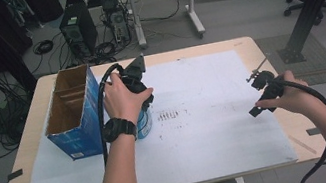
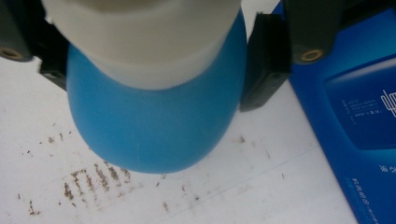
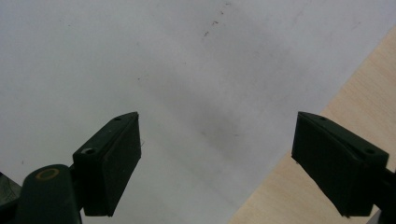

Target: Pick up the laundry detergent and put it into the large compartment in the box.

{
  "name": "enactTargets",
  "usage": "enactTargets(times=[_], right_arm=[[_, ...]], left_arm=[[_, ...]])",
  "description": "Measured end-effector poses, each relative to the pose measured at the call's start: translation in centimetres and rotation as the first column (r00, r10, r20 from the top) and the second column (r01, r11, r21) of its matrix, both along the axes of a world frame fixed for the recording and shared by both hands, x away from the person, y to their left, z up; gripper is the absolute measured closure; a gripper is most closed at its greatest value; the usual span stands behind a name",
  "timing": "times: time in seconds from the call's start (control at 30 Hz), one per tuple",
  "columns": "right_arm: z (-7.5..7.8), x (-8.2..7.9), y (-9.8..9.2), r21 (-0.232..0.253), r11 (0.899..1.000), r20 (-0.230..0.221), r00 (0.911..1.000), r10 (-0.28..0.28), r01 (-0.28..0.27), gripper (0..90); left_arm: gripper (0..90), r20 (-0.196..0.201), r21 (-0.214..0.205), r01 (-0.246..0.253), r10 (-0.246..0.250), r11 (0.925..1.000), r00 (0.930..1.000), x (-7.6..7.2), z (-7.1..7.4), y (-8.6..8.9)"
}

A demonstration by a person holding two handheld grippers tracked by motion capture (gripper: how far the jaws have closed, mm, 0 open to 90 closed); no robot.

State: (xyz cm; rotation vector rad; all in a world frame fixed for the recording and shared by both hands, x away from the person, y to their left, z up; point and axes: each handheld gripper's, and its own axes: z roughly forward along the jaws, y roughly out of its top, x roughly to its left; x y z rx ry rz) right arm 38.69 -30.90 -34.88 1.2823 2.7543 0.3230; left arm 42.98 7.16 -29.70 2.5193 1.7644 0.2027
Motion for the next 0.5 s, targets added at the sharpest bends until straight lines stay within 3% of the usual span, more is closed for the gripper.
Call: enactTargets(times=[0.13,0.5], right_arm=[[-0.07,0.01,0.00,-0.001,1.000,-0.002,1.0000,-0.001,0.001,15.8],[-0.07,-0.02,0.01,-0.001,1.000,0.000,1.0000,0.000,0.000,15.8]], left_arm=[[35.3,-0.005,-0.018,0.000,0.000,0.9998,1.0000,0.06,-0.08,0.03],[36.1,-0.016,-0.027,-0.001,0.001,0.9996,0.9999,0.11,-0.02,0.11]])
